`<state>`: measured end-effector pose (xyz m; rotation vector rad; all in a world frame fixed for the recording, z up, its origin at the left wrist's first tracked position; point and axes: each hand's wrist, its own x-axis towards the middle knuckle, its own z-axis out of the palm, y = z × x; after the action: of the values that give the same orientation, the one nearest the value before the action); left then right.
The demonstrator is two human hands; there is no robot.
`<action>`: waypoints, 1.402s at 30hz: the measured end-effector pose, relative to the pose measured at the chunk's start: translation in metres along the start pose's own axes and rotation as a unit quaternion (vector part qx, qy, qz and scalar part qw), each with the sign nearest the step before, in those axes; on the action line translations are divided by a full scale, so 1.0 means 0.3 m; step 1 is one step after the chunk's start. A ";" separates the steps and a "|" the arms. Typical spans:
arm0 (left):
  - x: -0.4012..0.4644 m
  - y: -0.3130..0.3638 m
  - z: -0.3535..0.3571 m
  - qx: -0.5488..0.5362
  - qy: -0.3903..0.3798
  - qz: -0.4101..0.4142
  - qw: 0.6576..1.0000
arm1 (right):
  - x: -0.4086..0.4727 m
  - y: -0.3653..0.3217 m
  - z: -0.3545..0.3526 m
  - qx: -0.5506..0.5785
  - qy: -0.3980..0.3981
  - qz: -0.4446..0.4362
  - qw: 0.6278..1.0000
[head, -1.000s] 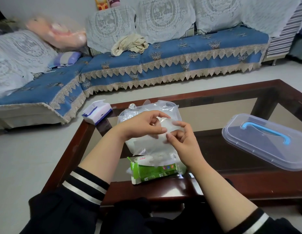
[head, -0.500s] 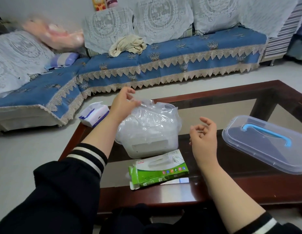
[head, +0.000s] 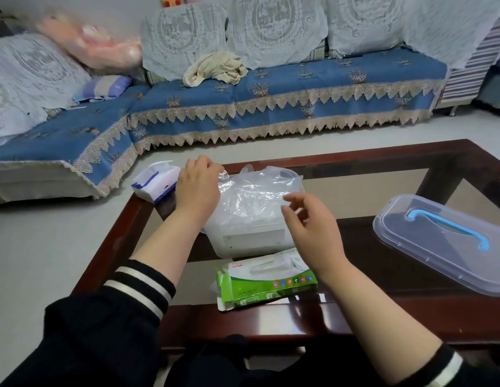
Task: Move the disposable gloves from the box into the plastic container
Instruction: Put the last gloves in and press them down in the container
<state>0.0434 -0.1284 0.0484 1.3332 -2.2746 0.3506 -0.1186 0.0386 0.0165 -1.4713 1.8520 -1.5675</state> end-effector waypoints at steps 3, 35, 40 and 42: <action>0.007 0.022 -0.054 -0.125 -0.154 -0.062 0.978 | 0.108 -0.078 0.034 -0.123 -0.112 0.000 0.986; -0.327 0.115 -0.061 -0.261 -0.346 -0.109 0.894 | 0.005 0.025 0.081 -0.222 -0.350 0.054 0.908; -0.439 0.170 0.047 -0.150 -0.403 -0.092 0.898 | -0.051 0.130 0.137 -0.327 -0.362 0.029 0.873; -0.455 0.175 0.075 -0.141 -0.416 -0.093 0.893 | -0.046 0.144 0.140 -0.313 -0.347 0.050 0.883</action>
<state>0.0480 -0.0104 -0.0409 1.7295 -2.6461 -0.7390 -0.1024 0.0218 -0.0406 -1.8129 1.9686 -0.2603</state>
